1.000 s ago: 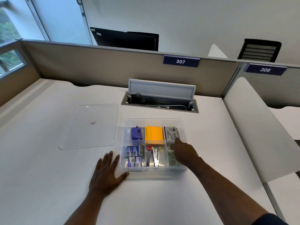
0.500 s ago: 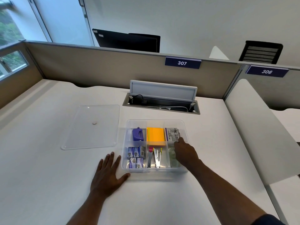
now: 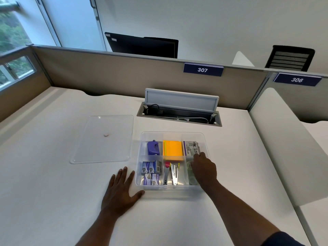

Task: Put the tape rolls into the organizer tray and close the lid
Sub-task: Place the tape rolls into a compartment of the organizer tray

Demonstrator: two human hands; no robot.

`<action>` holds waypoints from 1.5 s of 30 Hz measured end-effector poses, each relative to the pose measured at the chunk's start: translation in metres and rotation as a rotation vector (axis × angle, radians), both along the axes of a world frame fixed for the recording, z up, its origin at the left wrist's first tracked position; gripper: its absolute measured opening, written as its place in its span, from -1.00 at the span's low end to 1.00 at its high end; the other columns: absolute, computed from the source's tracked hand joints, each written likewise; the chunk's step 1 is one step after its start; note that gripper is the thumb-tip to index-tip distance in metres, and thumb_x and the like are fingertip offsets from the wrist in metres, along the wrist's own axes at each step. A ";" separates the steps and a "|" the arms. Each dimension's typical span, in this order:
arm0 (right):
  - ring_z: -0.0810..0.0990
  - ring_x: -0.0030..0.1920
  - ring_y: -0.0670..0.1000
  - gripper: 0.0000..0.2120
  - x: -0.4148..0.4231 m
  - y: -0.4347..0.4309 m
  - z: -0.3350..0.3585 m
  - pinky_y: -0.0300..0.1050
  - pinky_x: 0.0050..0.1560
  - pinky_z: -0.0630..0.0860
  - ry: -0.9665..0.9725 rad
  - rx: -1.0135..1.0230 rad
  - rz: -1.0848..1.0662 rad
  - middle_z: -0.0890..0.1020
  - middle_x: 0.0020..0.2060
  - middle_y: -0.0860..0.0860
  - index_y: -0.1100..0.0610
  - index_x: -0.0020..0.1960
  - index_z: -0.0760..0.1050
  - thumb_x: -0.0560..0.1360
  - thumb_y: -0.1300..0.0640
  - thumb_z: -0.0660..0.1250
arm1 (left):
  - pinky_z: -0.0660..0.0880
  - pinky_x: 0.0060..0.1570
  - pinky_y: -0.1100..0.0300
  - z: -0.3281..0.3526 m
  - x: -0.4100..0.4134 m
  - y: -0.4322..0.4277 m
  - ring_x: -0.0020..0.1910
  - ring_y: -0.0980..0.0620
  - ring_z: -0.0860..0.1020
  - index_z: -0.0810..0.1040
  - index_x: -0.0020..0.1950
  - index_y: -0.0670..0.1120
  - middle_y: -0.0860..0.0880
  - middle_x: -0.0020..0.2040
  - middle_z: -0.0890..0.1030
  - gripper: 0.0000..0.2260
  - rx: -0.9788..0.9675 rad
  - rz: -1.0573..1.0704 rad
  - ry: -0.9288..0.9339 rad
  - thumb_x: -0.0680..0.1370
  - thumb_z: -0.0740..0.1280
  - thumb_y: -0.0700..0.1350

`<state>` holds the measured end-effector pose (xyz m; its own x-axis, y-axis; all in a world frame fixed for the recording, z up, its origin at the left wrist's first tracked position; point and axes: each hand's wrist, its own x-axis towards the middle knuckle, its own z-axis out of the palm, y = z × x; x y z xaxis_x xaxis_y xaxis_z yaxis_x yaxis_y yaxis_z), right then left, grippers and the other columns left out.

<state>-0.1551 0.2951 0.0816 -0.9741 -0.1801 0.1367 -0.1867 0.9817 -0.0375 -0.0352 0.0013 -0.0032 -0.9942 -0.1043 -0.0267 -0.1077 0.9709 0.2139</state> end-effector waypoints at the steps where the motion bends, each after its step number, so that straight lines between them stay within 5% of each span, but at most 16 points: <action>1: 0.60 -0.55 0.08 -0.74 0.000 -0.001 0.001 -0.14 -0.62 0.50 -0.002 -0.016 -0.007 0.63 -0.34 0.15 0.23 -0.24 0.56 0.26 0.13 0.59 | -0.09 0.53 -0.01 0.000 0.000 0.000 0.56 0.00 -0.09 0.02 0.55 0.04 -0.06 0.58 -0.03 -0.17 0.000 -0.001 -0.002 0.41 -0.07 0.50; 5: 0.64 -0.46 0.15 -0.76 0.003 -0.002 0.002 -0.06 -0.50 0.58 -0.053 -0.067 -0.017 0.63 -0.27 0.20 0.28 -0.18 0.56 0.33 0.14 0.54 | -0.08 0.53 0.00 -0.001 0.000 0.000 0.56 0.00 -0.08 0.02 0.55 0.05 -0.06 0.58 -0.02 -0.17 -0.002 0.004 -0.002 0.41 -0.07 0.51; 11: 0.65 -0.12 0.16 -0.75 -0.002 -0.006 0.005 0.00 -0.18 0.62 -0.084 -0.126 -0.074 0.56 -0.02 0.17 0.25 0.10 0.47 0.58 0.07 0.21 | -0.08 0.53 0.00 -0.001 0.000 0.000 0.56 -0.01 -0.06 0.04 0.54 0.06 -0.06 0.58 0.00 -0.17 -0.009 0.013 0.001 0.41 -0.08 0.51; 20: 0.63 0.04 0.23 -0.78 -0.009 0.002 0.006 -0.06 -0.05 0.57 -0.330 -0.348 -0.267 0.62 0.06 0.23 0.29 0.09 0.49 0.47 0.24 0.27 | -0.11 0.54 0.02 -0.001 0.000 0.001 0.56 0.01 -0.10 0.00 0.55 0.07 -0.05 0.59 -0.03 -0.17 -0.032 0.013 -0.004 0.40 -0.11 0.50; 45: 0.64 0.02 0.17 -0.81 0.021 0.006 0.002 -0.05 0.01 0.54 -0.395 -0.207 -0.063 0.64 0.03 0.11 0.14 0.04 0.50 0.44 0.18 0.24 | -0.08 0.54 0.00 0.002 0.001 0.002 0.56 -0.01 -0.08 0.02 0.55 0.03 -0.08 0.58 -0.03 -0.16 -0.027 0.001 -0.004 0.41 -0.10 0.50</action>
